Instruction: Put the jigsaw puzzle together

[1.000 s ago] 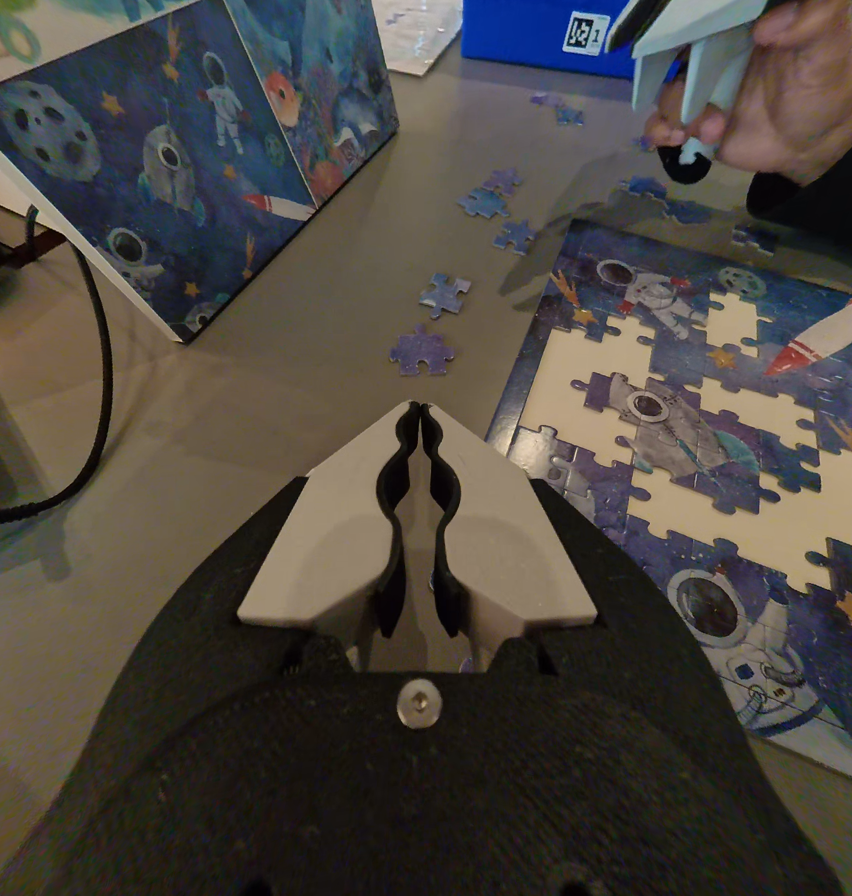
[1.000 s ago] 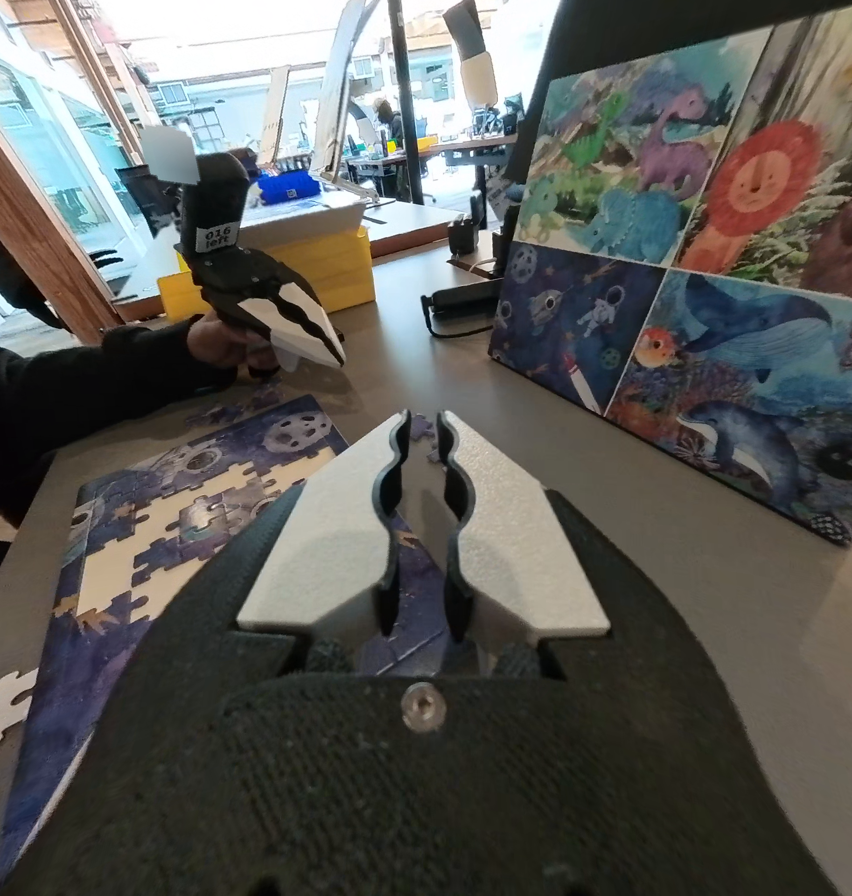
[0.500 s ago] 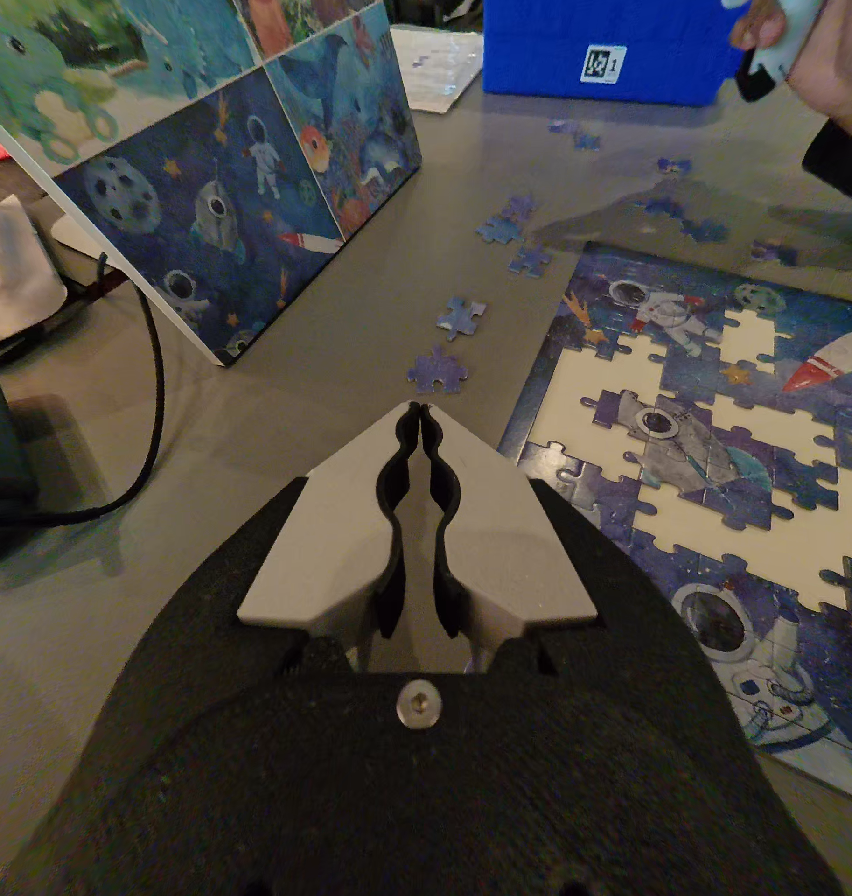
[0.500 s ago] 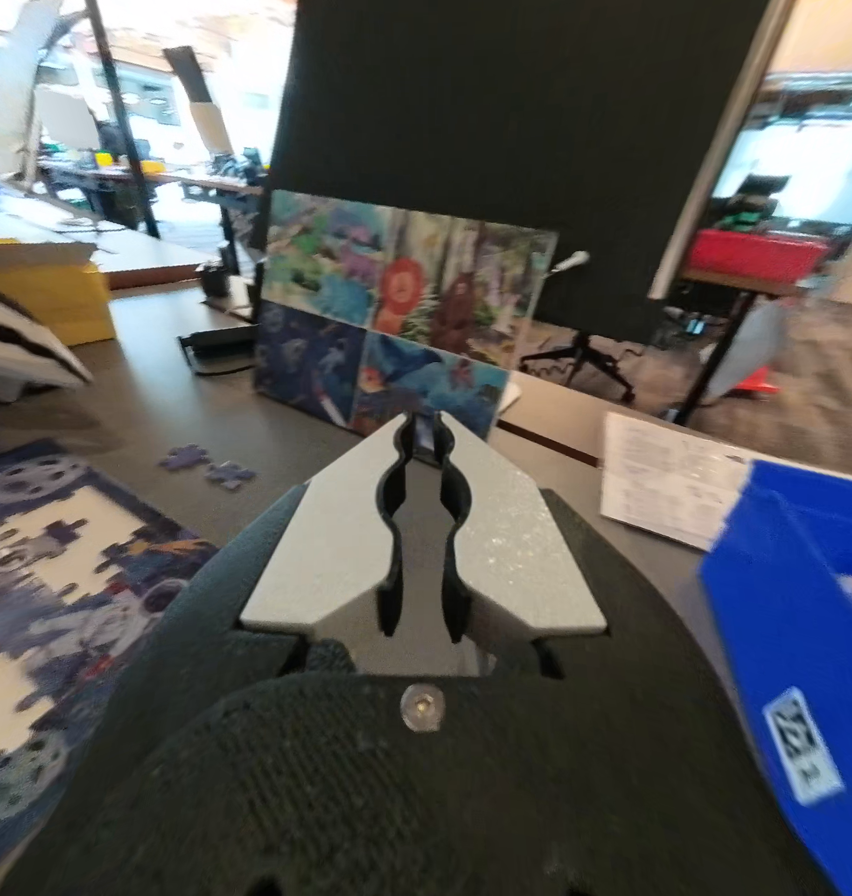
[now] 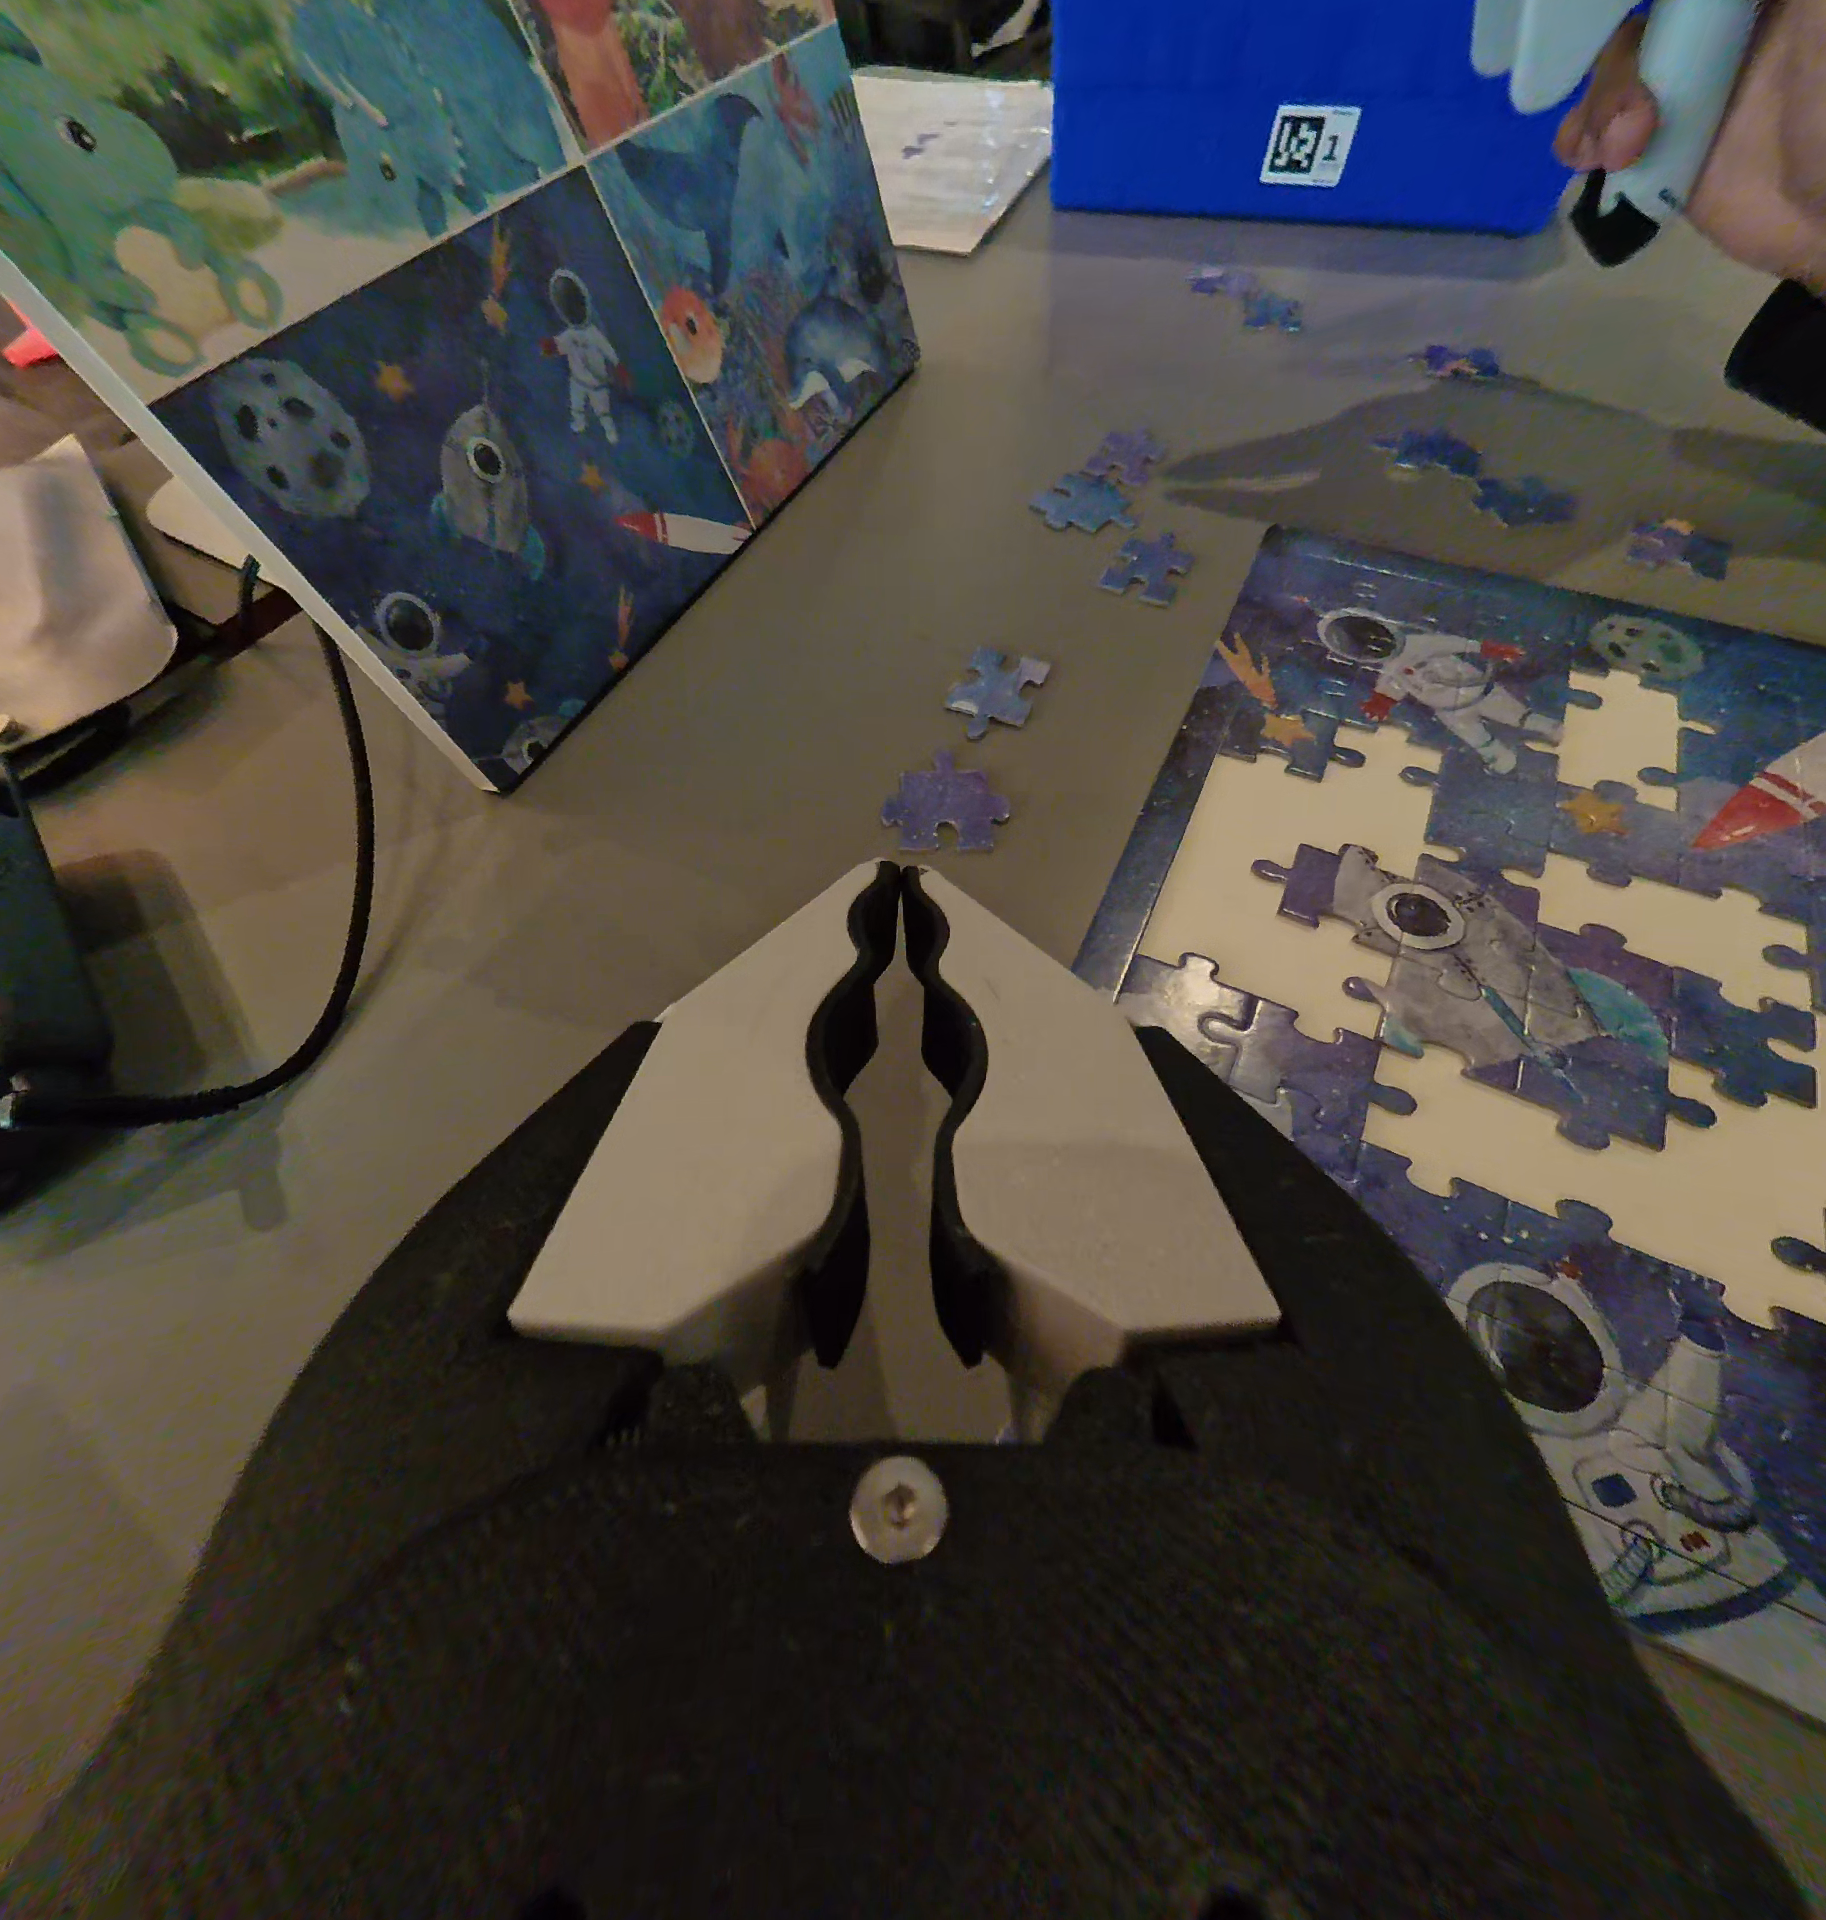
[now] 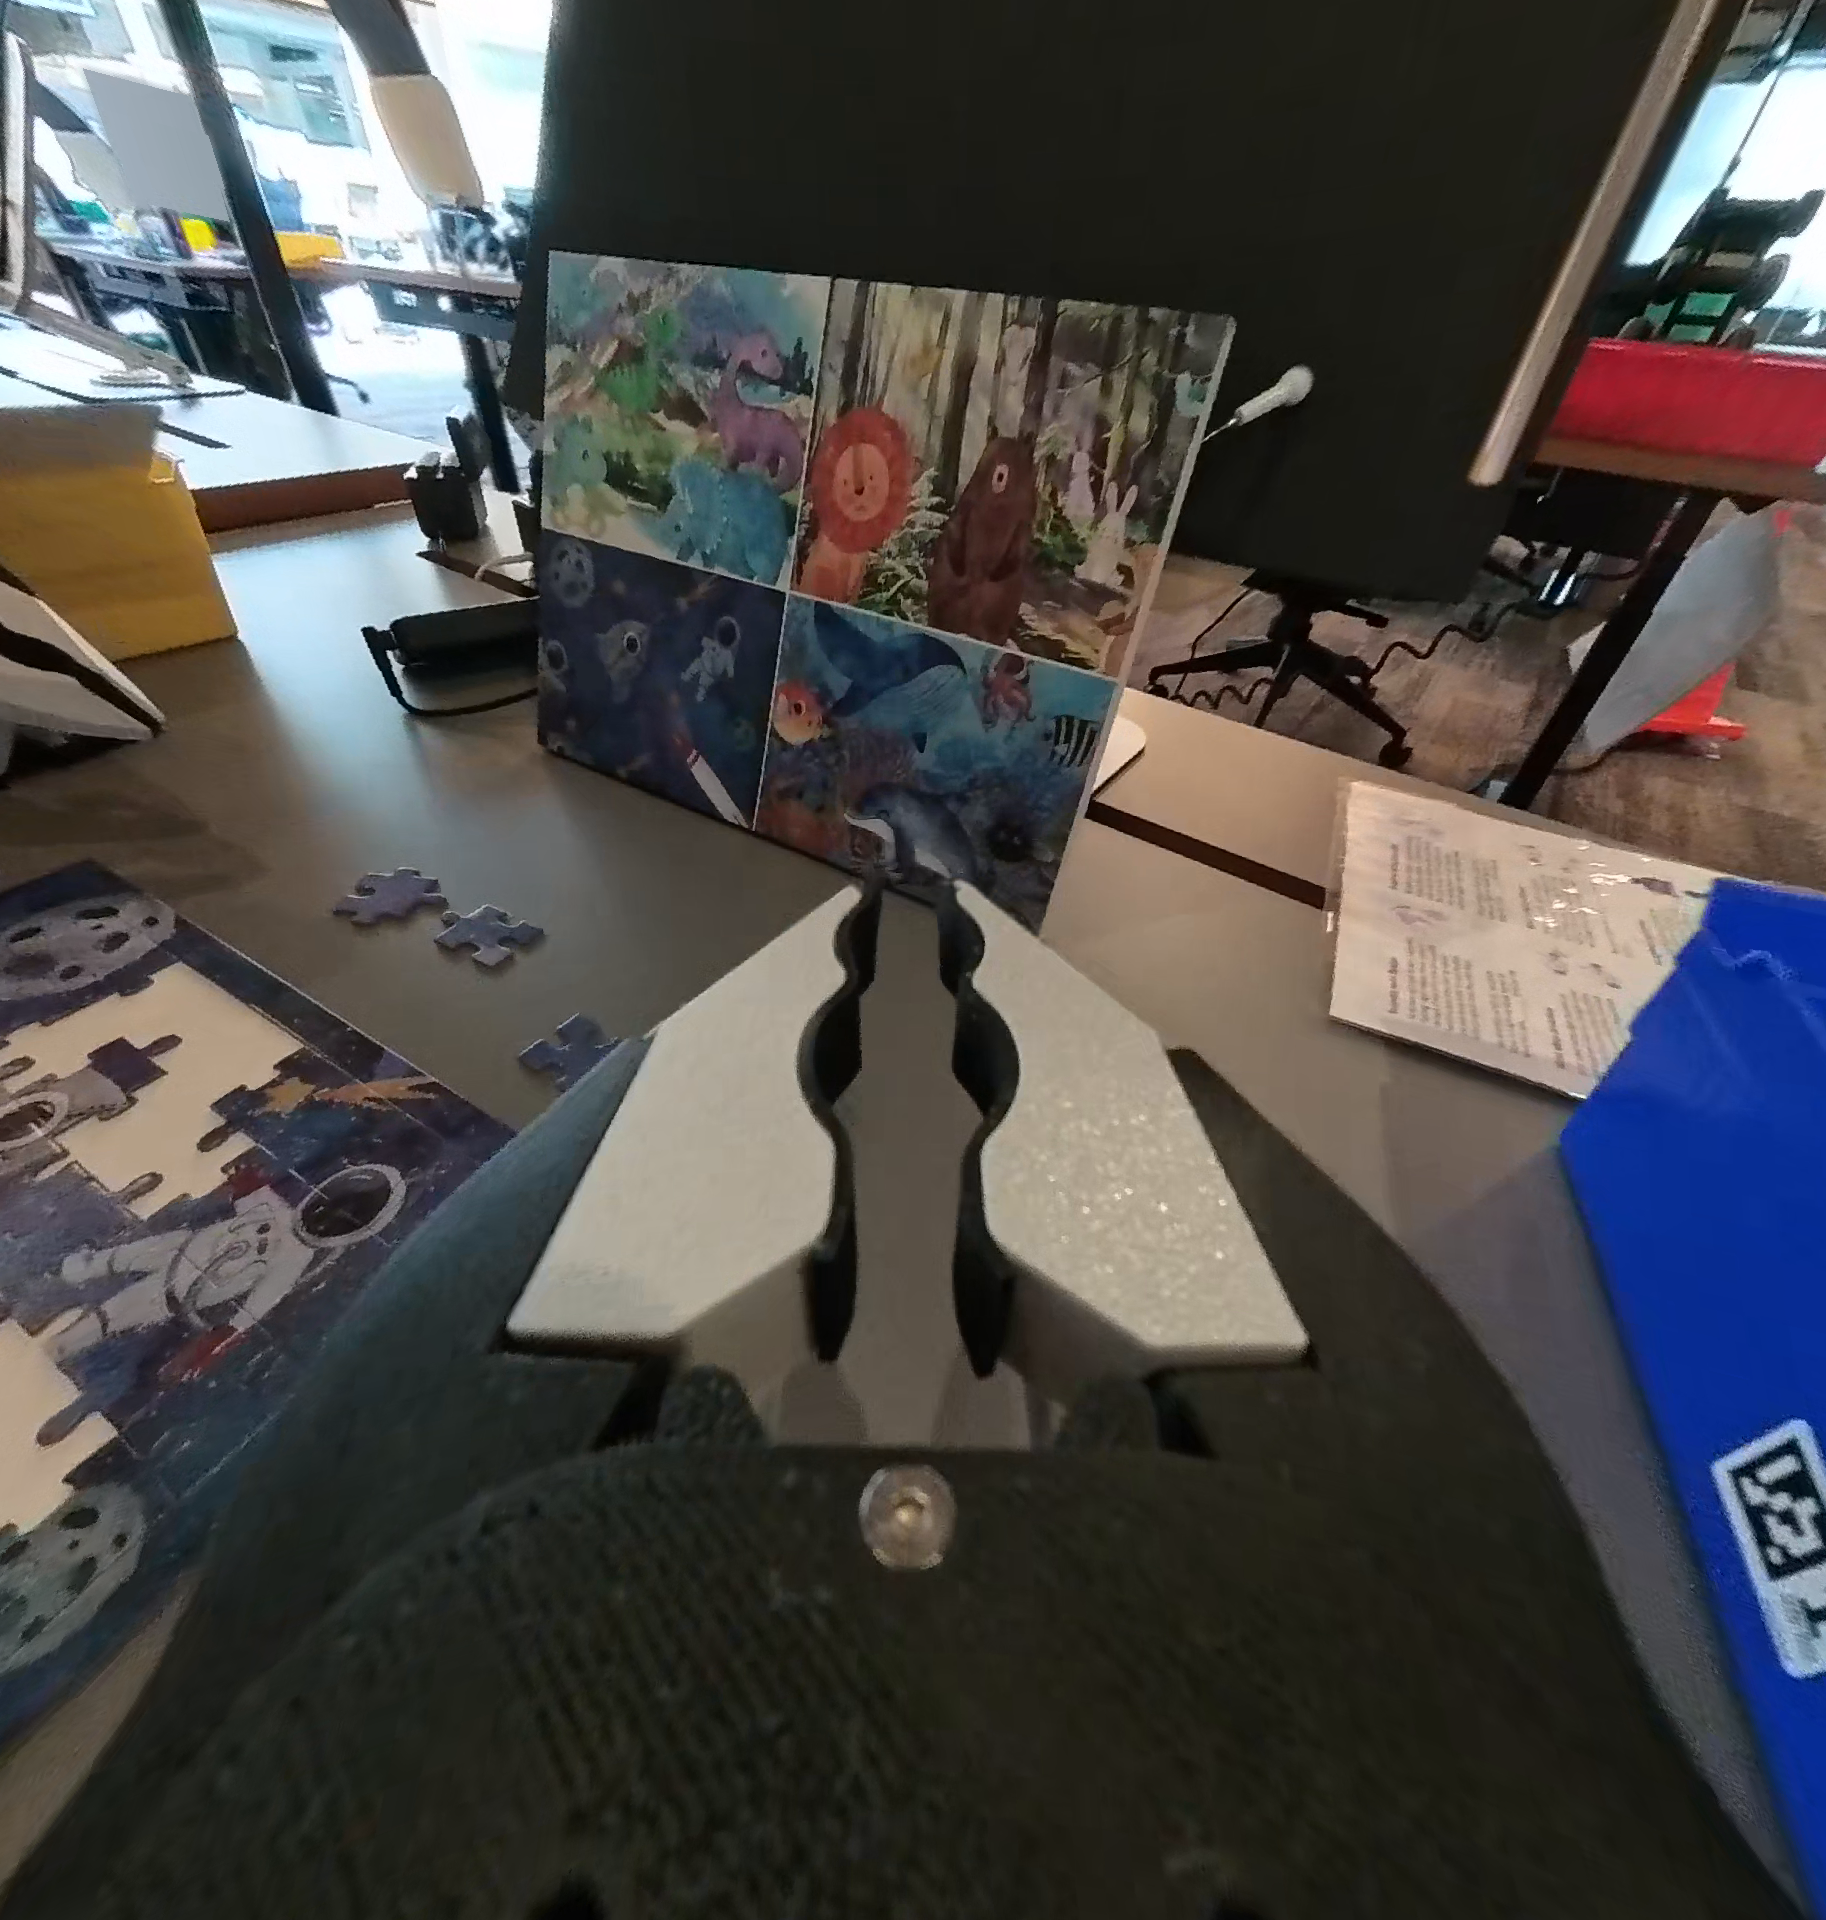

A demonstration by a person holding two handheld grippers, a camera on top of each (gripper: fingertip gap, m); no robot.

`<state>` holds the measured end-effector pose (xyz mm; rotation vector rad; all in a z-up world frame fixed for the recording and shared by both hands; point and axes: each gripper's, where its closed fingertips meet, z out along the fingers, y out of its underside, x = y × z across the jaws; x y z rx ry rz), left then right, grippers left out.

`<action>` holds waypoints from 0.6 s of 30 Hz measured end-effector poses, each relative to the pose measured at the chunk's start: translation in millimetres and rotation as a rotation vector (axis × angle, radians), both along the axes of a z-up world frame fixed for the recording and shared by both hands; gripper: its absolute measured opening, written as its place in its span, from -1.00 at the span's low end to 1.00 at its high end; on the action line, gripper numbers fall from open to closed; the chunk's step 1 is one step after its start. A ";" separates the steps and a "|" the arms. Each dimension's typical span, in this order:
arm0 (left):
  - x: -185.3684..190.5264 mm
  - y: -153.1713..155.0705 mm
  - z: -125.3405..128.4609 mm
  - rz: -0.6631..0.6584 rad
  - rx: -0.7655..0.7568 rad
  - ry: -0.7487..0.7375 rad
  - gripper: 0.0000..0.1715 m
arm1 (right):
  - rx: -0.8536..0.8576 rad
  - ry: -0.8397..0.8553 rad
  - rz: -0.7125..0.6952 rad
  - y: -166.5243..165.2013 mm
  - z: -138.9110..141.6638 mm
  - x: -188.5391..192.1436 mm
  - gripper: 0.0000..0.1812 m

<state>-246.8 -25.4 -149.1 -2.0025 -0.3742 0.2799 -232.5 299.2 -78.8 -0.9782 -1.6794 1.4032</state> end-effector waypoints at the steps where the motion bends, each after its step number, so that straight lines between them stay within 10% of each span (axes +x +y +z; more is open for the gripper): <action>1: 0.3 0.2 0.1 0.000 -0.001 0.001 -1.00 | -0.010 -0.008 0.008 -2.0 -1.9 -0.8 -0.89; 18: 9.5 10.1 -4.5 -0.037 -0.018 -0.003 -1.00 | 0.234 -0.510 0.239 -56.1 -123.6 -31.8 -0.46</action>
